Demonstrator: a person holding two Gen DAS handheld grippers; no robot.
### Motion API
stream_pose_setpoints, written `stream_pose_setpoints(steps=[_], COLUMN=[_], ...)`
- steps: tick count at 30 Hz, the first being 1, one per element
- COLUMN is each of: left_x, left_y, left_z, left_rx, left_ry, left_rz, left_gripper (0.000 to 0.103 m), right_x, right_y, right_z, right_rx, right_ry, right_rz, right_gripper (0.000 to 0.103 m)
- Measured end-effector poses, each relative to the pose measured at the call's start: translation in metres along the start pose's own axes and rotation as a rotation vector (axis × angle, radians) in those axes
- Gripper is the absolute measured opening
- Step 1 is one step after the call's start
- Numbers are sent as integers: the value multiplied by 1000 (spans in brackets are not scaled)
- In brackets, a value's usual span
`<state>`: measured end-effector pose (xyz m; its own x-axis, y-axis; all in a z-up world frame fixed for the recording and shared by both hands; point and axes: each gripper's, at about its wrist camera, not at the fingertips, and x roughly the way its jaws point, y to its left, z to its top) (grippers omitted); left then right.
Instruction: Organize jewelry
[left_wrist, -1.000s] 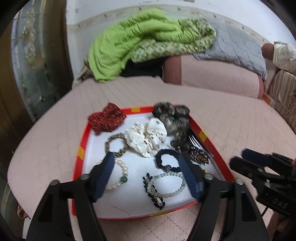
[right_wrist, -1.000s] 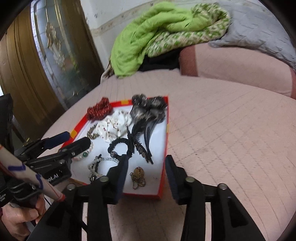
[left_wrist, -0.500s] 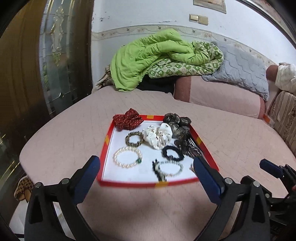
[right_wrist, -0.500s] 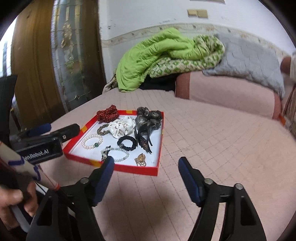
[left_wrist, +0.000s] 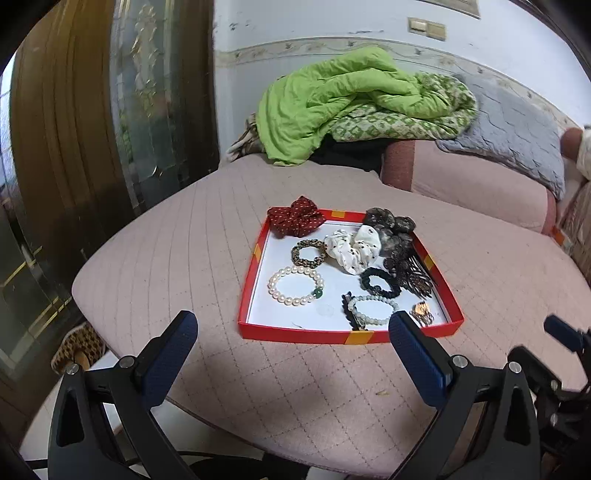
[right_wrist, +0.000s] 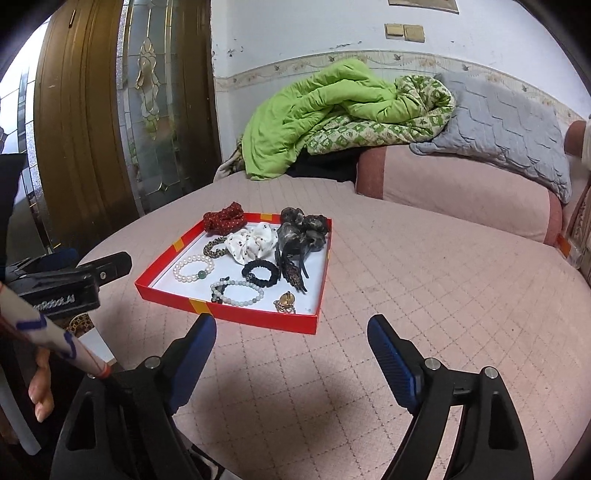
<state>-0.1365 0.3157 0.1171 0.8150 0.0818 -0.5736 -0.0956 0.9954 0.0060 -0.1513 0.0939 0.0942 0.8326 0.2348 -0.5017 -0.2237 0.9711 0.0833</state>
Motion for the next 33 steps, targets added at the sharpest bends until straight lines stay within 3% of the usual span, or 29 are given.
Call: stream_pose_setpoints(steps=[6, 33], left_x=[3, 9], left_y=[0, -2], left_z=[-2, -3], left_rx=[-16, 10], left_ry=[-26, 19], left_rz=[112, 110], left_gripper=[103, 103], right_x=[4, 9], right_y=[0, -4], right_z=[0, -1], right_rx=[-2, 12], right_ry=[13, 43], right_rz=[1, -1], right_gripper=[88, 88])
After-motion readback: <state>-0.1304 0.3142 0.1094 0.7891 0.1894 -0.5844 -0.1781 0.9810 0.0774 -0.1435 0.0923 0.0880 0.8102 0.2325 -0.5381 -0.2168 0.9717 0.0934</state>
